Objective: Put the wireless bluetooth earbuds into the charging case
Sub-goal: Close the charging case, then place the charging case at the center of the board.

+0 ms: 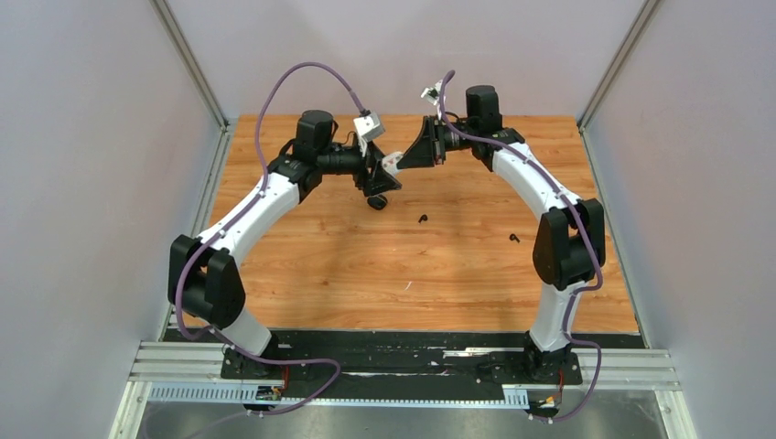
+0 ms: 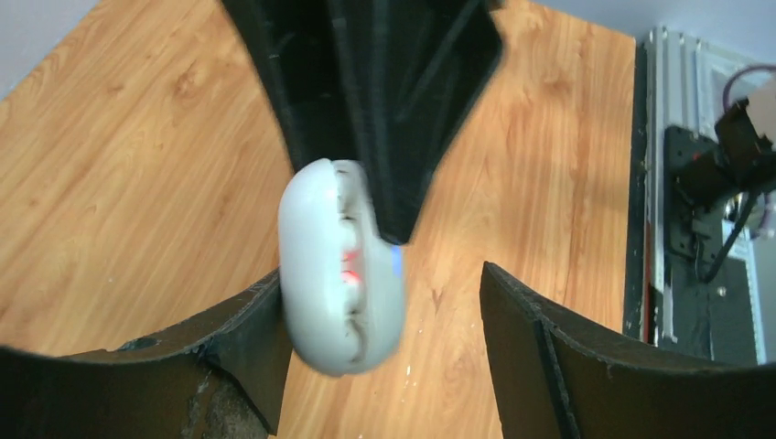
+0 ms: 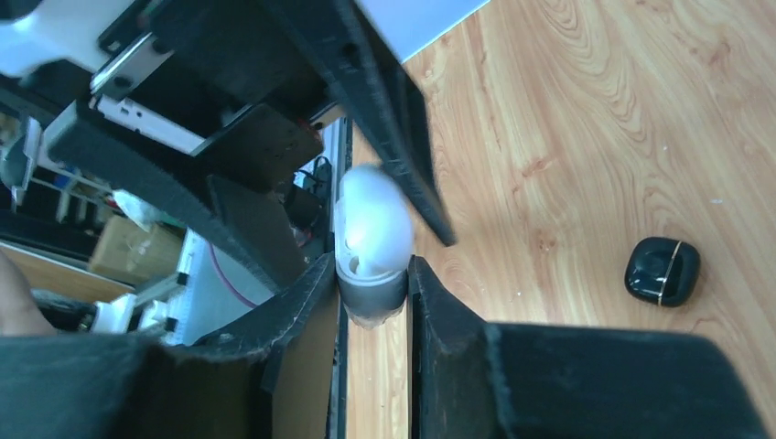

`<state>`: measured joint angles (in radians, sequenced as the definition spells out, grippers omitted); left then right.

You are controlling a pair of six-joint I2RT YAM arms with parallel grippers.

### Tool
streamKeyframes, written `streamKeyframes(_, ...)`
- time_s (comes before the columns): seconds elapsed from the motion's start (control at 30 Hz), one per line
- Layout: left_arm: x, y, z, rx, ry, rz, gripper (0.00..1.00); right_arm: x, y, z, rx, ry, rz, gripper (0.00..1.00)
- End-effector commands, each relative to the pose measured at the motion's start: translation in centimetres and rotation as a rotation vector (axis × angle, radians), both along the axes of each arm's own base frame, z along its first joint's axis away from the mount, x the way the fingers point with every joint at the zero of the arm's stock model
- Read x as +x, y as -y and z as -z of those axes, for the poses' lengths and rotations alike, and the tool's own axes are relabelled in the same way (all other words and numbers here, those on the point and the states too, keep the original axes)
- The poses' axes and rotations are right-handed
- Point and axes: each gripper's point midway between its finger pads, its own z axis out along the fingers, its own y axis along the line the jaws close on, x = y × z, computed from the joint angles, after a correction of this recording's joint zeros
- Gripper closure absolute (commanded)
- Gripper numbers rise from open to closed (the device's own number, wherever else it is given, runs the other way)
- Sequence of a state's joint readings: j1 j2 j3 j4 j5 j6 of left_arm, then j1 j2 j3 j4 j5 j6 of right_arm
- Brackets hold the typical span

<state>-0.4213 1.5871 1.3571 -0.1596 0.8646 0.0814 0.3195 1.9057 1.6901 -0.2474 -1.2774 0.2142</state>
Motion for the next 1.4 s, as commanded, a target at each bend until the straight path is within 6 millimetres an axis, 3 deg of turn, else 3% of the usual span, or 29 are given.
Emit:
streamKeyframes(0.0,-3.3,0.6,-2.4,0.072,0.283,0.208,0.26,2.0,0.6,0.7,0.023,-0.12,0.062,1.0)
streamKeyframes(0.17,-3.8,1.0,-2.4,0.114,0.508,0.205,0.29,2.8,0.9,1.4,0.025,-0.179,0.08,1.0)
streamKeyframes(0.23,-2.7,0.7,-2.2,0.118,0.542,0.133,0.28,3.0,1.1,1.6,0.024,-0.184,0.084,1.0)
streamKeyframes(0.33,0.9,-1.6,-2.6,0.165,0.527,-0.154,0.23,3.7,2.5,2.5,0.005,-0.193,0.147,1.0)
streamKeyframes(0.47,3.5,-5.6,-1.4,0.236,0.41,-0.378,0.17,5.8,7.2,7.5,-0.118,-0.275,0.392,1.0)
streamKeyframes(0.6,4.2,-8.5,1.2,0.265,0.175,-0.52,0.16,6.3,12.0,13.1,-0.262,-0.352,0.566,1.0)
streamKeyframes(0.7,4.0,-9.6,3.7,0.269,-0.013,-0.596,0.16,6.2,14.6,16.6,-0.349,-0.442,0.686,1.0)
streamKeyframes(1.0,3.2,-11.2,9.4,0.269,-0.319,-0.696,0.16,6.0,16.9,22.8,-0.478,-0.587,0.807,1.0)
streamKeyframes(1.1,3.8,-12.0,10.6,0.282,-0.37,-0.705,0.16,6.3,18.2,24.8,-0.533,-0.61,0.855,0.93)
streamKeyframes(1.2,4.4,-12.0,12.0,0.28,-0.435,-0.688,0.18,6.5,19.4,25.5,-0.566,-0.617,0.882,0.69)
streamKeyframes(1.27,4.9,-12.1,12.9,0.286,-0.468,-0.687,0.19,6.7,20.0,25.1,-0.596,-0.594,0.899,0.53)
streamKeyframes(1.37,5.7,-12.5,13.2,0.278,-0.504,-0.698,0.19,8.4,23.8,22.4,-0.636,-0.494,1.01,0.42)
